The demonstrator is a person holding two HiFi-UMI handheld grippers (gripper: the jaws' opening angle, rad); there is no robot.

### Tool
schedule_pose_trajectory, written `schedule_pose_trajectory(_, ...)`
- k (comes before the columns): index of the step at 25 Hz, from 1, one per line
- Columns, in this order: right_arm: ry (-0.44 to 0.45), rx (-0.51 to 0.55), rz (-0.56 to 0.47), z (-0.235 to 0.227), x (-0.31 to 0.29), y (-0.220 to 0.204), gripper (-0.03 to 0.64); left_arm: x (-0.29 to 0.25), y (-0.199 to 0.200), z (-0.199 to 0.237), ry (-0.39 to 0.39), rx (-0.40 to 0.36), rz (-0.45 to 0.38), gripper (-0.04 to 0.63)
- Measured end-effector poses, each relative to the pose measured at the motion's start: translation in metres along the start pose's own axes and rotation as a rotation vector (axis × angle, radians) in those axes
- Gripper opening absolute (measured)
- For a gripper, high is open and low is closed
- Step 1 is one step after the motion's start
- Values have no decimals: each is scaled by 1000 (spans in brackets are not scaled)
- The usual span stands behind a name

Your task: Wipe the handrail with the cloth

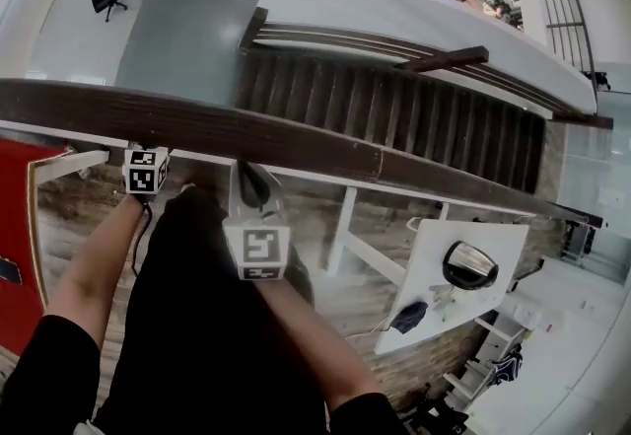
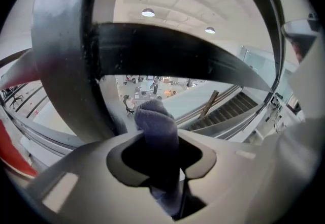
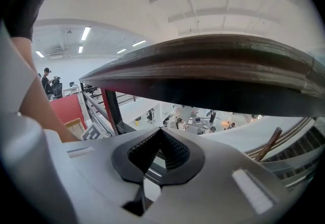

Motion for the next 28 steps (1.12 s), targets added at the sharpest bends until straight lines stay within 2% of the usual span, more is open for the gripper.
schedule_pose_trajectory(4, -10, 13, -5, -3, 3, -3, 3, -15, 2, 4, 15, 70, 6, 113)
schedule_pose_trajectory(10, -30, 10, 1, -13, 13, -7, 3, -29, 6, 0, 13, 84, 30, 113)
schedule_pose_trajectory(16, -41, 13, 8, -26, 22, -11, 3, -38, 2, -9, 1, 148, 38, 114)
schedule_pose_trajectory(28, -67, -16, 1, -48, 39, -21, 3, -54, 4, -34, -52, 78, 35, 114)
Point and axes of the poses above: the fingertips, and each gripper's own axes: x backward along the fingers, z to its left, y out of its top, the point moved 3 cm from there along x, backward along the fingers, and after that the axes turned 7 degrees about -y, right-handed, at the moved point
